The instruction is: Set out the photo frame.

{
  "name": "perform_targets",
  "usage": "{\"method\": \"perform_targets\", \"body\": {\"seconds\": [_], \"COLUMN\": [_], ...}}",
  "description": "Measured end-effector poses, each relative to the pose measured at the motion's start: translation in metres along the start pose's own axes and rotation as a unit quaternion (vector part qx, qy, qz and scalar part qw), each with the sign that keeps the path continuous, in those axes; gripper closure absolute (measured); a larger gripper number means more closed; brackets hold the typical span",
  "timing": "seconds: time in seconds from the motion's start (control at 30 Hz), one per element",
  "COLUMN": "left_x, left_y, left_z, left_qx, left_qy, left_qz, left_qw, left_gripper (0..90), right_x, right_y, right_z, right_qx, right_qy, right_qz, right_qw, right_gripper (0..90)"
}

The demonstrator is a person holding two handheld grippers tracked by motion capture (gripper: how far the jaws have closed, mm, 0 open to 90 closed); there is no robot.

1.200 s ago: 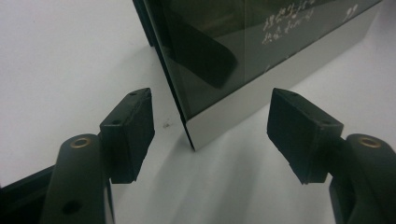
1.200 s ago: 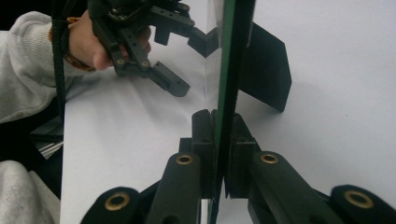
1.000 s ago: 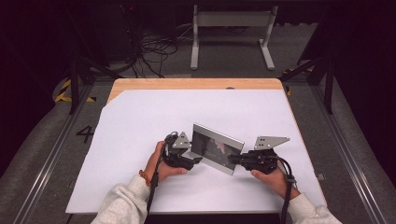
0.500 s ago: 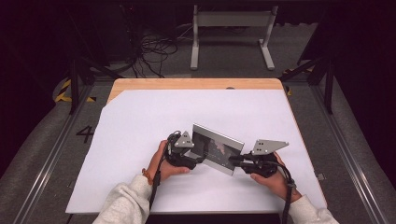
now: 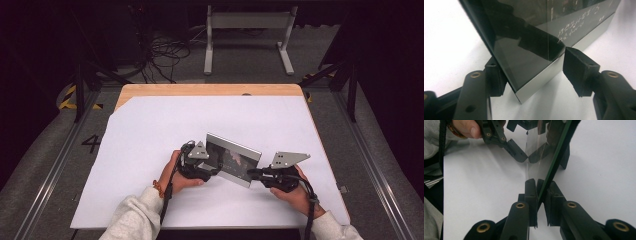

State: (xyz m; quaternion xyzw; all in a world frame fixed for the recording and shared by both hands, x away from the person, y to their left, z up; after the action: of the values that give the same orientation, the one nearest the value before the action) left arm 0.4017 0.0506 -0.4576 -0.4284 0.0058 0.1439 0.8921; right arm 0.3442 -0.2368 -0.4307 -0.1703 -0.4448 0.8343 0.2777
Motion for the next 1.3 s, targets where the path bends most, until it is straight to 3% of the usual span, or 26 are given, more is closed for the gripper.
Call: {"method": "perform_targets", "body": {"seconds": [0.27,0.33,0.57,0.77,0.87,0.97,1.3], "left_x": [-0.003,-0.004,-0.007,-0.008,-0.008,-0.008,-0.009], "left_y": [0.004,0.005,0.008,0.007,0.007,0.007,0.011], "left_z": [0.009,0.011,0.013,0.014,0.015,0.015,0.017], "left_qx": [0.008,0.011,0.016,0.012,0.009,0.008,0.018], "left_qy": [0.005,0.003,-0.003,-0.009,-0.006,-0.003,-0.014], "left_qz": [-0.001,-0.003,-0.010,-0.012,-0.009,-0.009,-0.013], "left_qw": [1.0000,0.9999,0.9998,0.9998,0.9999,0.9999,0.9997], "left_gripper": [52.1,53.8,56.0,56.0,57.2,59.5,63.7], "right_x": [-0.002,0.000,-0.001,-0.005,-0.007,-0.005,-0.009], "right_y": [-0.001,-0.002,-0.003,0.000,0.002,0.009,0.009], "right_z": [-0.001,-0.001,-0.004,-0.004,-0.001,0.001,-0.006], "right_qx": [0.001,0.002,0.000,0.008,0.016,0.022,0.012], "right_qy": [0.017,0.025,0.038,0.057,0.049,0.042,0.058], "right_qz": [0.000,0.007,0.001,-0.019,-0.019,-0.012,-0.028], "right_qw": [0.9999,0.9997,0.9993,0.9981,0.9985,0.9988,0.9978], "right_gripper": [81.1,80.4,77.2,63.7,69.8,82.6,81.6]}}
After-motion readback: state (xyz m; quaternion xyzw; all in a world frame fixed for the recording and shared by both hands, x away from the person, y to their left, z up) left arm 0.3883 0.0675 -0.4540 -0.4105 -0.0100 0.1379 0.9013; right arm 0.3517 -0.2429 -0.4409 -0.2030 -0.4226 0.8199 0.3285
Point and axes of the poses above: each handheld gripper's, and its own axes: z roughly backward along the jaws, y roughly out of its underside, x roughly to its left, the point moved 1 cm from there along -z, roughly forward along the jaws, and after that the axes turned 10 degrees about y, right-handed, at the moved point
